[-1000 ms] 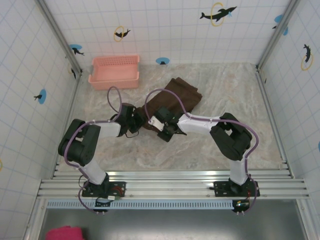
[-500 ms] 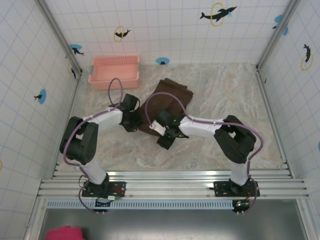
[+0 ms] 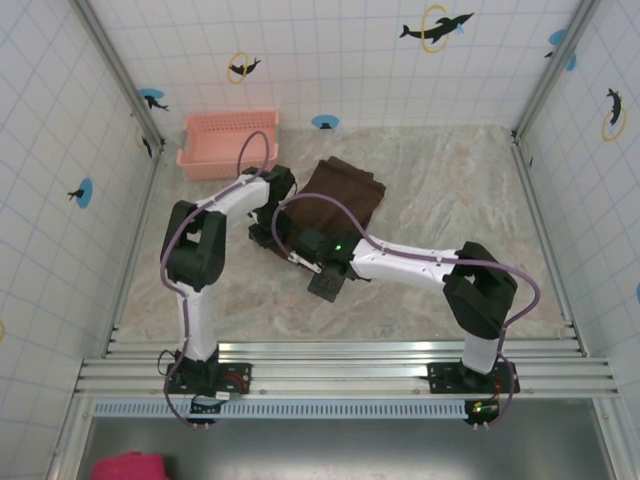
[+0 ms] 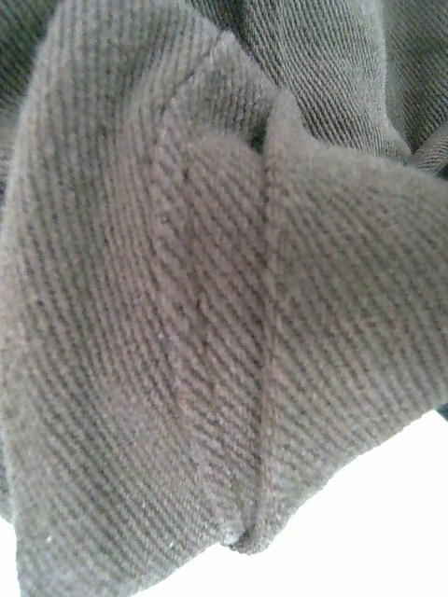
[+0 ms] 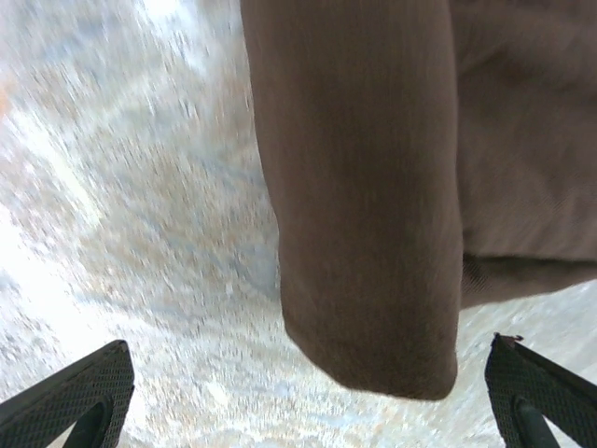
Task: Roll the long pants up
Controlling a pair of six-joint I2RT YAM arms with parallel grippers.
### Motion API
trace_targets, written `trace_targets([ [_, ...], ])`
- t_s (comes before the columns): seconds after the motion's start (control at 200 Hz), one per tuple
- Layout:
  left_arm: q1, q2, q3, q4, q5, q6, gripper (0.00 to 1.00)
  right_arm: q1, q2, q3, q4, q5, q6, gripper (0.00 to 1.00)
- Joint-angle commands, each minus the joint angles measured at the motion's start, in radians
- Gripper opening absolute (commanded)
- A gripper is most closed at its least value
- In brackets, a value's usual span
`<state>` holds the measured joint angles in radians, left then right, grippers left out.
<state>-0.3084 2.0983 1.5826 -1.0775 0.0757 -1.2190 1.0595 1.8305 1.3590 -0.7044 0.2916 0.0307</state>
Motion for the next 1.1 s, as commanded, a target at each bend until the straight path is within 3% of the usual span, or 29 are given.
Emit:
trace_targets([
  [0.0, -0.015, 0.108, 0.051, -0.240, -0.020, 0.022, 0.00, 0.043, 0.061, 0.048, -0.023, 0.135, 0.013, 1.00],
  [0.13, -0.021, 0.164, 0.115, -0.310, -0.009, 0.012, 0.00, 0.081, 0.134, 0.064, -0.015, 0.238, 0.027, 1.00],
  [0.355, -0.019, 0.221, 0.222, -0.415, -0.041, 0.036, 0.00, 0.127, 0.258, 0.041, 0.025, 0.533, 0.080, 1.00],
  [0.696, -0.021, 0.231, 0.254, -0.456, -0.054, 0.051, 0.00, 0.193, 0.417, 0.033, 0.052, 0.735, 0.162, 0.99],
  [0.776, -0.021, 0.227, 0.254, -0.452, -0.052, 0.050, 0.00, 0.212, 0.431, 0.020, 0.064, 0.751, 0.173, 0.81],
  [0.821, -0.021, 0.228, 0.256, -0.456, -0.050, 0.050, 0.00, 0.221, 0.436, 0.013, 0.069, 0.750, 0.176, 0.59],
  [0.826, -0.021, 0.228, 0.257, -0.456, -0.051, 0.050, 0.00, 0.223, 0.437, 0.012, 0.071, 0.751, 0.176, 0.52],
  [0.936, -0.020, 0.226, 0.260, -0.456, -0.050, 0.048, 0.00, 0.229, 0.444, 0.003, 0.078, 0.726, 0.175, 0.01],
  [1.091, -0.020, 0.180, 0.237, -0.346, -0.026, 0.137, 0.00, 0.217, 0.391, -0.043, 0.126, 0.586, 0.131, 0.00],
])
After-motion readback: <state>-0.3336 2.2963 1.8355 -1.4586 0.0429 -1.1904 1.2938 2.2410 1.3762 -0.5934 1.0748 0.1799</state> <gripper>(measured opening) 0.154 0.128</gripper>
